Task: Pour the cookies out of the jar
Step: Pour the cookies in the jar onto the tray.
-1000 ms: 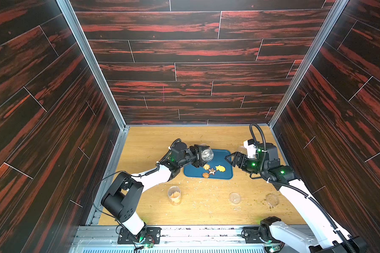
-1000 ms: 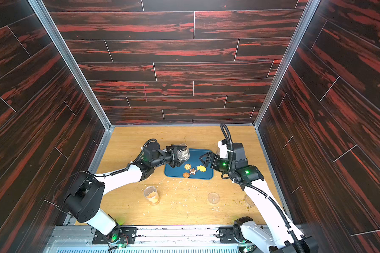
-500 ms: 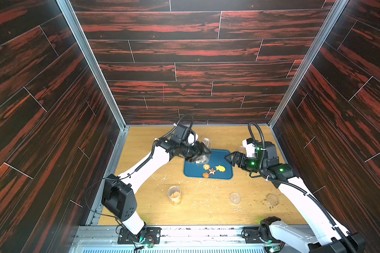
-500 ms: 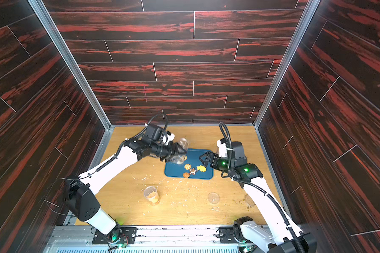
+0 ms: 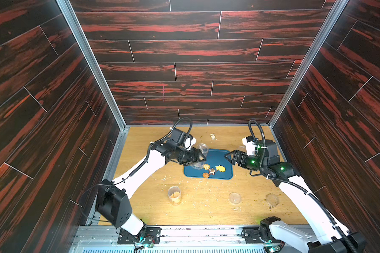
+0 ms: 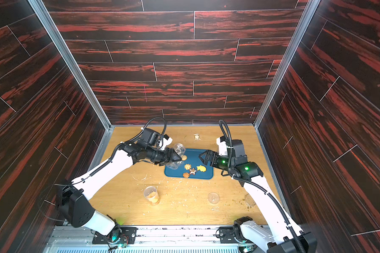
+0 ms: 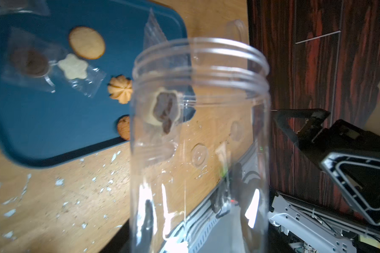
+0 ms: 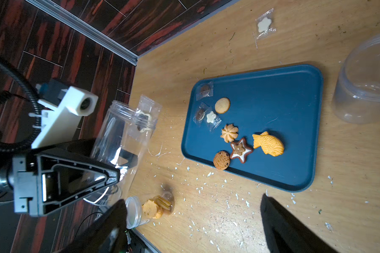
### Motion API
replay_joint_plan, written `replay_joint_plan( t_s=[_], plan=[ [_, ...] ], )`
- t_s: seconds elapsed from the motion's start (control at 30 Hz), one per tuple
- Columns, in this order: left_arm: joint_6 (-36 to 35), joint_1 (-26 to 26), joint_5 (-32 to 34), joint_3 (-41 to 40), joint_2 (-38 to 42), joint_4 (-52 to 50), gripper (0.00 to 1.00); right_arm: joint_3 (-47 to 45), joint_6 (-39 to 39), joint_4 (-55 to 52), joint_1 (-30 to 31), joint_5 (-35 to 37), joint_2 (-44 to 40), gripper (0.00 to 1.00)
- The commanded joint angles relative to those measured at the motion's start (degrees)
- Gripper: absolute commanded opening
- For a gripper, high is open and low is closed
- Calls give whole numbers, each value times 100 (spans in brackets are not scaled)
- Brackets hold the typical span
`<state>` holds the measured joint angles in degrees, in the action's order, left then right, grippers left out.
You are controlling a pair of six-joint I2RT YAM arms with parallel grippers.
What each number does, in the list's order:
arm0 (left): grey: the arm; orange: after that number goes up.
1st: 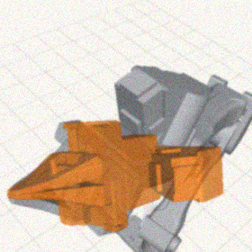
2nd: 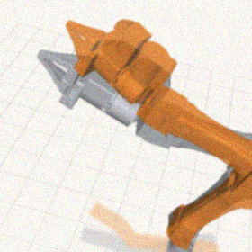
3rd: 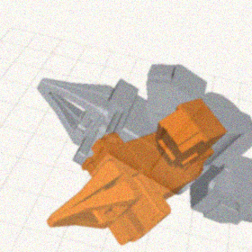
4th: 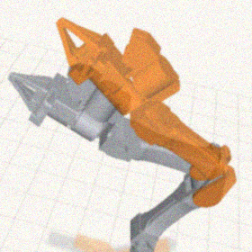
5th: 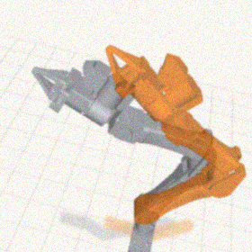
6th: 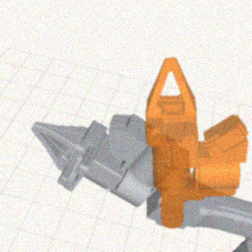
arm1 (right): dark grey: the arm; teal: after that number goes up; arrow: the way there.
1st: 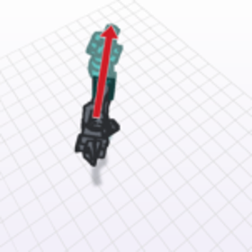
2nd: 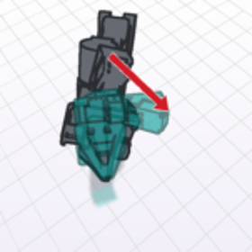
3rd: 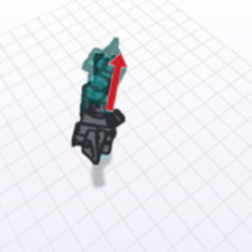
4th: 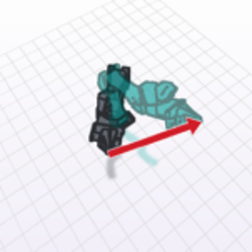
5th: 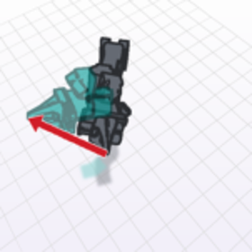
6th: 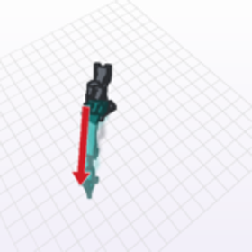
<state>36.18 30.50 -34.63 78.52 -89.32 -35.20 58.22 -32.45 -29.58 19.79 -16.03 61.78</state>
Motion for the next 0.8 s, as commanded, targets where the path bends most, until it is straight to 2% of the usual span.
replay_joint_plan(
  t_s=[0.0, 0.2, 0.3, 0.43, 0.5, 0.7, 0.77],
  plan=[
    [-119, -65, 96, -30, 156, 25, 50, 107, 20, -75, -27, -87, 104, 98],
    [-1246, -60, 612, 461, 54, -600, 50, 221, 26, -65, -28, -141, 231, 98],
    [-1818, -62, 400, 222, 361, 118, 50, 321, 25, -36, -24, -202, 320, 98],
    [-2658, -44, -203, -743, 1003, 2022, 49, 428, 31, 63, -28, -347, 418, 98],
    [-3073, -51, -284, -1138, 1267, 2539, 50, 455, 43, 92, -25, -348, 448, 98],
    [-3858, -27, -429, -1282, 1497, 2495, 50, 546, 74, 103, -25, -324, 642, 98],
    [-3719, -19, -235, -1386, 1542, 2673, 51, 755, 132, 19, -27, -348, 857, 98]
  ],
)
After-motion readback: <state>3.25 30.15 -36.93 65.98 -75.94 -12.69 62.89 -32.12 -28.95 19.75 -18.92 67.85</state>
